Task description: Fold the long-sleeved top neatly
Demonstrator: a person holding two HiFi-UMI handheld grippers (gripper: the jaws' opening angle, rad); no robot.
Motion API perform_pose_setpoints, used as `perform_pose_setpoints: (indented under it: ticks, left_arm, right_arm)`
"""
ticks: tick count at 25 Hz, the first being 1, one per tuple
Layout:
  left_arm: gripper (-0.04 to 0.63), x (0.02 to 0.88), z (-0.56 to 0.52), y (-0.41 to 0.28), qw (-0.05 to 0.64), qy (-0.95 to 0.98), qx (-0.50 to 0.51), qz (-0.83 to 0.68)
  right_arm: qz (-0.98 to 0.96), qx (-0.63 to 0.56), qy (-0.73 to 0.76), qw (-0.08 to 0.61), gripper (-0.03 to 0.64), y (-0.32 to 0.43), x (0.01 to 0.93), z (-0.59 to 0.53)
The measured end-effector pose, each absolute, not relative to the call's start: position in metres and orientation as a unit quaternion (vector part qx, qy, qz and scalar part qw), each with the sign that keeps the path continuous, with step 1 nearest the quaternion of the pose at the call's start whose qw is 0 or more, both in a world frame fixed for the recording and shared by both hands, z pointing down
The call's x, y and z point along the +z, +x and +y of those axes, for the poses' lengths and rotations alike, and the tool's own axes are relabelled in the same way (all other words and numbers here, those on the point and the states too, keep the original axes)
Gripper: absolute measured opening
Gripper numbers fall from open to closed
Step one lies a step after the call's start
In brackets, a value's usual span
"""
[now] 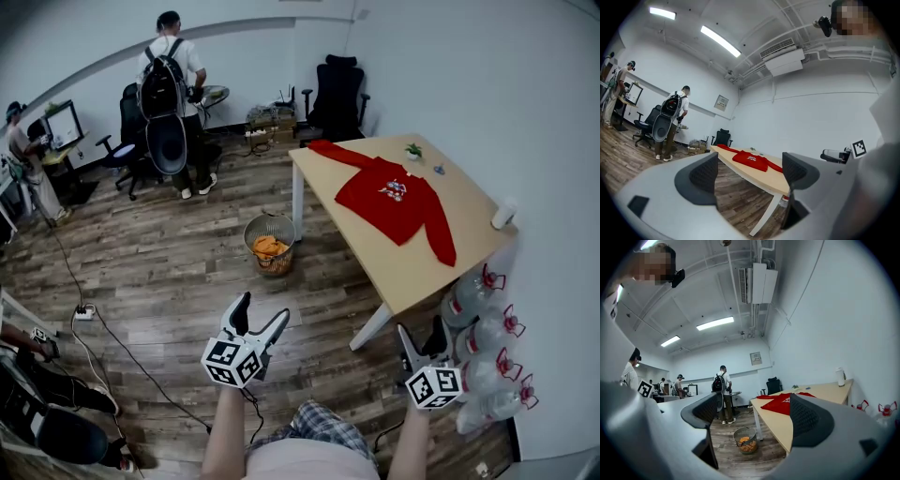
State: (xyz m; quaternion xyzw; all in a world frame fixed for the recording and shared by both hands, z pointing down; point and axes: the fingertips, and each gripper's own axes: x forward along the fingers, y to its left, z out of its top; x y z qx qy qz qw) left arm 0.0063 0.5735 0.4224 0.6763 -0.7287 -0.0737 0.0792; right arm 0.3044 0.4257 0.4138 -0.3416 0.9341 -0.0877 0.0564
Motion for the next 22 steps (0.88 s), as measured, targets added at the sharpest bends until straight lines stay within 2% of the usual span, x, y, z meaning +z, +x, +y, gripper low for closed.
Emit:
perform_pose_setpoints:
  ticks: [13, 22]
  left_arm:
    - [0.41, 0.436, 0.503, -0.027, 0.091, 0.686, -0.053, -0.72]
    - [0.41, 0.454, 0.373, -0.087, 0.091, 0.708, -0.034, -0.7]
  right_arm:
    - [0.93, -0.103, -0.351, 0.044, 0.46, 0.266, 0.436, 0.363]
    - [0.914, -0.109, -0.387, 0.059, 0.456, 0.194, 0.443, 0.231]
